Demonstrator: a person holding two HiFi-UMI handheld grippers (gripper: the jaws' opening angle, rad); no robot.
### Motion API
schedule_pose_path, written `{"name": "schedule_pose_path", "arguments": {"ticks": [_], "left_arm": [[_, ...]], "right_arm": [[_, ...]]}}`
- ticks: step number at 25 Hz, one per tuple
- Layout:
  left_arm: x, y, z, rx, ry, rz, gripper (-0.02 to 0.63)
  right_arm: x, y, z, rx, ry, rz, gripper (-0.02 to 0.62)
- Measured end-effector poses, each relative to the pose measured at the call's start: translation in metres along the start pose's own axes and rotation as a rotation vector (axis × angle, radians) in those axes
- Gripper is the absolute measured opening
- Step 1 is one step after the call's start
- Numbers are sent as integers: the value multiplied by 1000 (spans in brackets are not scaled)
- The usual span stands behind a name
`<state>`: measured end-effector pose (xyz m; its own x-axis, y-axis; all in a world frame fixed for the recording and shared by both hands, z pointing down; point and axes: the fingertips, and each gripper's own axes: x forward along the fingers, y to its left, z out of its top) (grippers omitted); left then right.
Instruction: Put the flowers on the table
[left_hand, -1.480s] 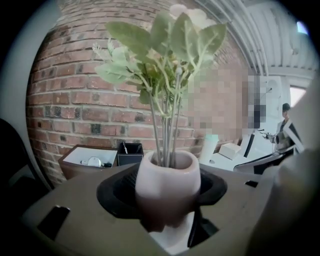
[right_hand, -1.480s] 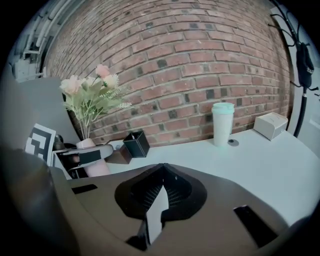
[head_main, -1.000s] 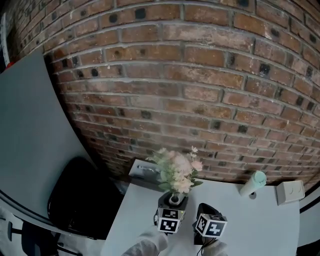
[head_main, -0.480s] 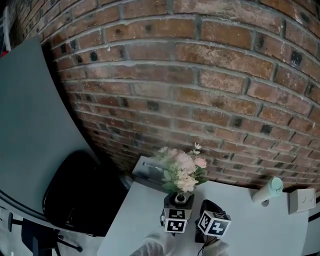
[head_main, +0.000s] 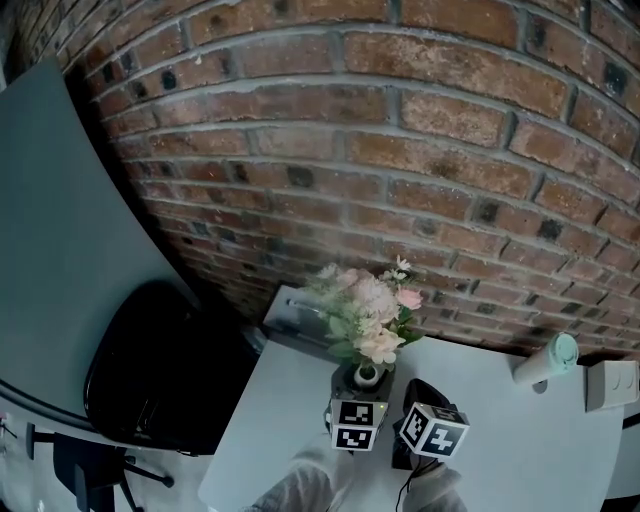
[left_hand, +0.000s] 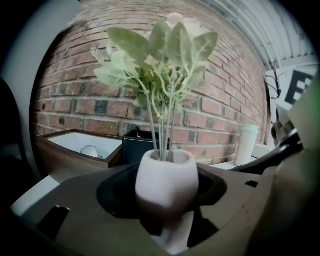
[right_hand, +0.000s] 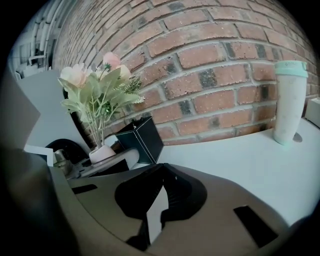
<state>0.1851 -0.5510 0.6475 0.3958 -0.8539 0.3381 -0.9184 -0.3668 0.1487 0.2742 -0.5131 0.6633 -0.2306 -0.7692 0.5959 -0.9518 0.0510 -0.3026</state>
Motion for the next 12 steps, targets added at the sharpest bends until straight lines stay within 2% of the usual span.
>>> {"name": "schedule_pose_path", "arguments": {"ticks": [12], "left_arm": [[1,-5,-4,48,33,-33,268]], "right_arm": [[-12,8,-6,24,8,-7,24]]}}
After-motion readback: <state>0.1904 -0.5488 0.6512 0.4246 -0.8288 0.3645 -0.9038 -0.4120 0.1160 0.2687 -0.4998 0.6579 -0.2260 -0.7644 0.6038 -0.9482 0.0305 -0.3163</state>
